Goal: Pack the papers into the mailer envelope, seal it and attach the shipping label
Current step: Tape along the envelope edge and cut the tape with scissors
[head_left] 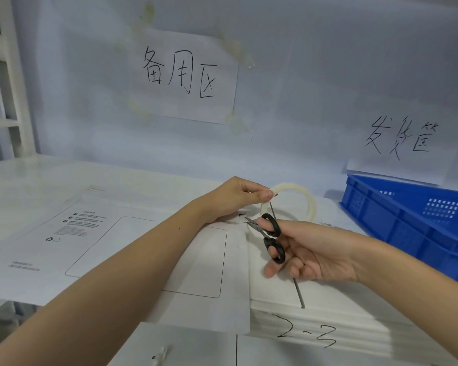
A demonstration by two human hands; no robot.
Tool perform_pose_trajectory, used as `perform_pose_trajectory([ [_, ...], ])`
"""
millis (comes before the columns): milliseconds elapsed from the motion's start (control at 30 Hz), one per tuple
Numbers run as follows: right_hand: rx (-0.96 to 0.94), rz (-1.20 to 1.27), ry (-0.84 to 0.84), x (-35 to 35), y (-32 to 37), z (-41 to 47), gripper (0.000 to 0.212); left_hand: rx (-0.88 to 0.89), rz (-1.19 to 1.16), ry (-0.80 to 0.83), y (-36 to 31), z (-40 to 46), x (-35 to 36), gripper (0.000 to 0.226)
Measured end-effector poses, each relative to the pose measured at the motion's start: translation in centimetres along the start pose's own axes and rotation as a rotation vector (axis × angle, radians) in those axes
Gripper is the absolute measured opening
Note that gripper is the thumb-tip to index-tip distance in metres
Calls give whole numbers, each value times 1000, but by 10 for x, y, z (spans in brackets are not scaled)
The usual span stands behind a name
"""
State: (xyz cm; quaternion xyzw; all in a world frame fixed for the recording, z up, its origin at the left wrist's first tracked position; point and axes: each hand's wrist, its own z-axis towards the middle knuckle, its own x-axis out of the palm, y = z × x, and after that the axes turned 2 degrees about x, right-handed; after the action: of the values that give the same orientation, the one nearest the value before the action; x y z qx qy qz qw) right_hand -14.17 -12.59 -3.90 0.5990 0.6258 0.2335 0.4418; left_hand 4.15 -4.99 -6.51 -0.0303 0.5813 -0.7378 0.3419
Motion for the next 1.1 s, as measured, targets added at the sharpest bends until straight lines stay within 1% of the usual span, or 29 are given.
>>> perform_pose_trajectory([
  [267,-12,21,10,0,-2,0,44,0,10,12,2,1,-1,24],
  [433,-7,9,-3,0,-3,0,45,8,12,18,4,1,-1,19],
  [667,31,-17,-35,4,3,2,51,1,-9,18,4,1,-1,12],
  [1100,15,-52,-38,5,2,-1,50,3,-9,27,4,0,-1,15],
])
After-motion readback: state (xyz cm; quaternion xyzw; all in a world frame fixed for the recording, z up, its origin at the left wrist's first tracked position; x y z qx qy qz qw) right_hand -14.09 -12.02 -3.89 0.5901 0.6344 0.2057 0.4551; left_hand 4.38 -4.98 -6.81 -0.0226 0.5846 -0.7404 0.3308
